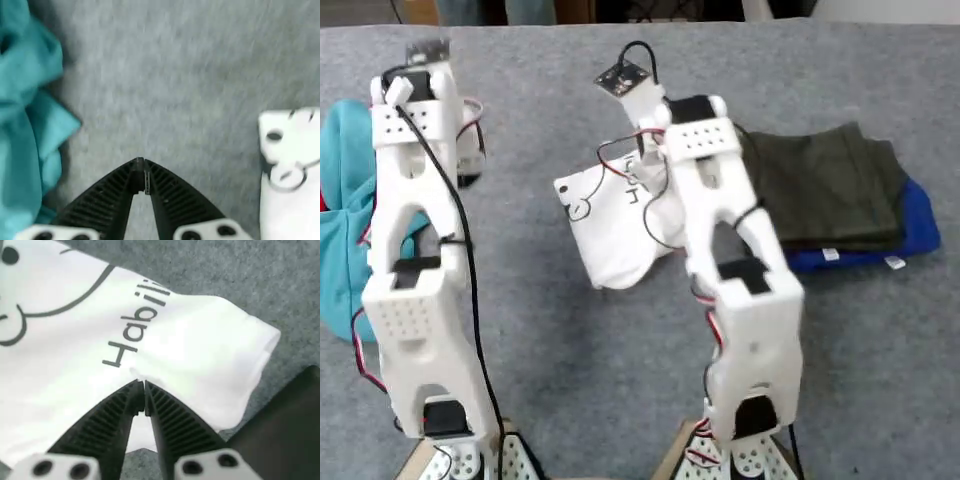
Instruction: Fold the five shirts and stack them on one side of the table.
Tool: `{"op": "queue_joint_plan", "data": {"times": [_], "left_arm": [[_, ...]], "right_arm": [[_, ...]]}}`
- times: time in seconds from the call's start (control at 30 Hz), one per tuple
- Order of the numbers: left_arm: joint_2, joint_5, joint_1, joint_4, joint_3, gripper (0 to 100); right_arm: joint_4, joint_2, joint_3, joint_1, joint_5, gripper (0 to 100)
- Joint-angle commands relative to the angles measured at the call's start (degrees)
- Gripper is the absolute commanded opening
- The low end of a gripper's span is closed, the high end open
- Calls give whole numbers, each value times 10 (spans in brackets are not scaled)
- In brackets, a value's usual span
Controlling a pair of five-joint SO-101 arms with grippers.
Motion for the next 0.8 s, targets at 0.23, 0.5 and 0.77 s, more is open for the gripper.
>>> {"op": "queue_joint_plan", "data": {"times": [0.23, 0.5, 0.77], "left_arm": [[-223, -4, 51, -354, 572, 29], [-252, -2, 63, -465, 684, 29], [-251, -5, 63, -465, 686, 29]], "right_arm": [[142, 154, -351, -48, -19, 15], [213, 227, -390, -24, -44, 15], [211, 137, -249, 7, -72, 15]]}}
